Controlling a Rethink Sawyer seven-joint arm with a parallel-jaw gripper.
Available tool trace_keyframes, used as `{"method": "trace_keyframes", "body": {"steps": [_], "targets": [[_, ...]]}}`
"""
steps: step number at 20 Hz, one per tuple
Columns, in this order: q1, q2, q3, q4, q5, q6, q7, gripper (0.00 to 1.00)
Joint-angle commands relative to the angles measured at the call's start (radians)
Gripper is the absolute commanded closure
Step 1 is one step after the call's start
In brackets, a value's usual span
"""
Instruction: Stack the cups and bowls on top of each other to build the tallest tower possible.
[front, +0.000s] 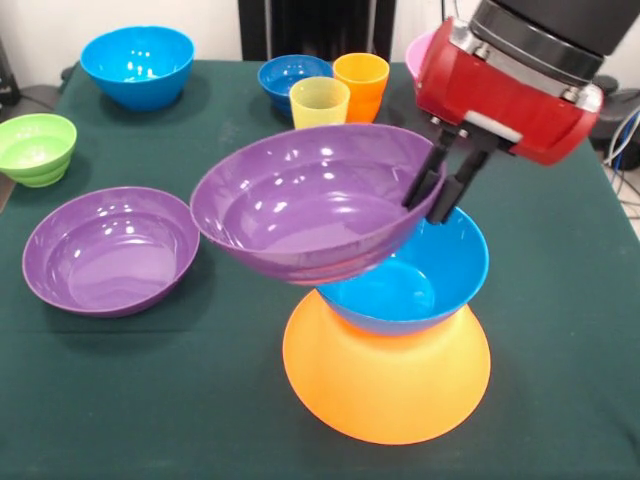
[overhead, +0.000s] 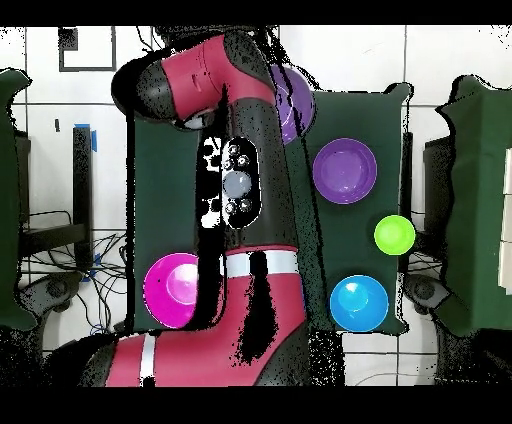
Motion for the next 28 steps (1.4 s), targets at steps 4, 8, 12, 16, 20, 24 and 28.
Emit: {"method": "trace_keyframes", "body": {"steps": [4,8,12,16,20,24,28], "targets": [[0.055,0.119,0.088,-0.176,0.001,0.236,-0.236,1.0],[0.081,0.157,0.074,-0.261,-0.029,0.335,-0.256,1.0],[0.102,0.186,0.043,-0.321,-0.058,0.422,-0.245,1.0],[0.106,0.191,0.038,-0.303,-0.047,0.393,-0.232,1.0],[0.12,0.212,0.045,-0.325,-0.047,0.373,-0.226,1.0],[0.139,0.237,0.036,-0.359,-0.071,0.326,-0.219,1.0],[0.156,0.262,0.016,-0.414,-0.102,0.319,-0.247,1.0]]}}
